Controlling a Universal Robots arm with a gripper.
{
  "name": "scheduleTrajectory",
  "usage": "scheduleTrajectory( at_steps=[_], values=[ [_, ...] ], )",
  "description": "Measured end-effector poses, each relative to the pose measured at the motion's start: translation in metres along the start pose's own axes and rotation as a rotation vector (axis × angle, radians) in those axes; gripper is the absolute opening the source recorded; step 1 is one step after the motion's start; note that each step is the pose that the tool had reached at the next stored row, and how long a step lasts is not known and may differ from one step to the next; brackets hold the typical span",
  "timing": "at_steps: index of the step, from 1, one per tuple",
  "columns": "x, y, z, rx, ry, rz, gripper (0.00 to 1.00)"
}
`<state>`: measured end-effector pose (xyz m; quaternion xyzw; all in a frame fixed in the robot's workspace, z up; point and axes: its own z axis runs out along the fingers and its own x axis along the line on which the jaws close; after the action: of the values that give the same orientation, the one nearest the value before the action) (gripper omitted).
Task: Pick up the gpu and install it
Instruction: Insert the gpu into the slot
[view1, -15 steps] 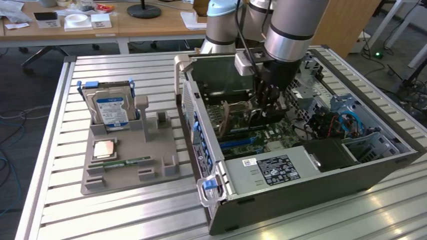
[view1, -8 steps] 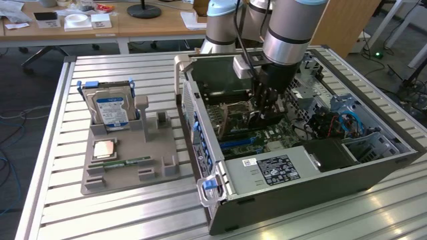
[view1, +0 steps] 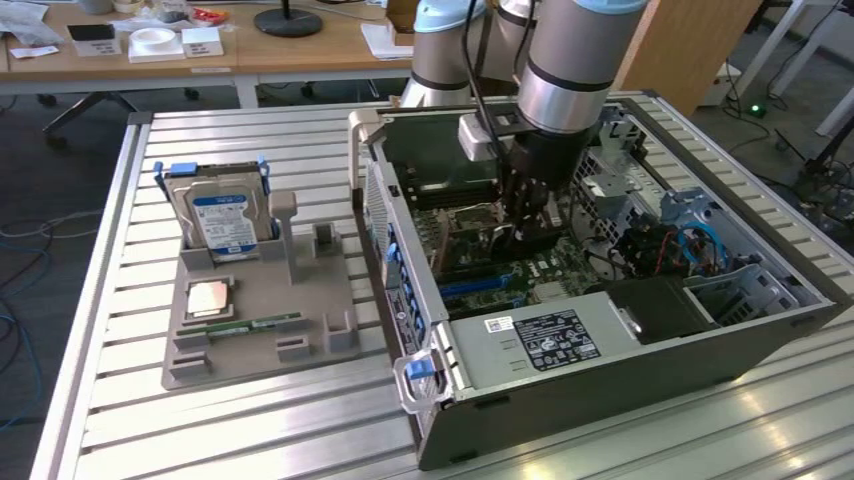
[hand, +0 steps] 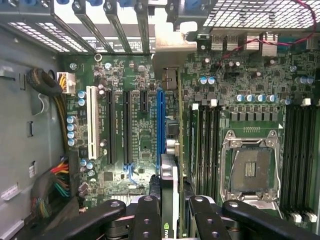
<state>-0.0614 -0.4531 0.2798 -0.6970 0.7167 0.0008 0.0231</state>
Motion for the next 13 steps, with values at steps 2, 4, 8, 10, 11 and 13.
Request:
scheduleTrajectory(
  at_steps=[2, 4, 8, 10, 11, 13],
  values=[
    [0.0006, 0.0012, 0.0021, 0.0003, 0.0001, 0.000, 0.27],
    [0.0020, 0.0019, 0.0035, 0.0004, 0.0001, 0.000, 0.27],
    [0.0044, 0.0039, 0.0051, 0.0006, -0.0002, 0.000, 0.27],
    [0.0046, 0.0064, 0.0065, 0.0007, 0.0000, 0.000, 0.27],
    [0.0047, 0.0079, 0.0071, 0.0010, 0.0001, 0.000, 0.27],
    [0.0047, 0.0097, 0.0075, 0.0015, 0.0000, 0.000, 0.27]
  ],
)
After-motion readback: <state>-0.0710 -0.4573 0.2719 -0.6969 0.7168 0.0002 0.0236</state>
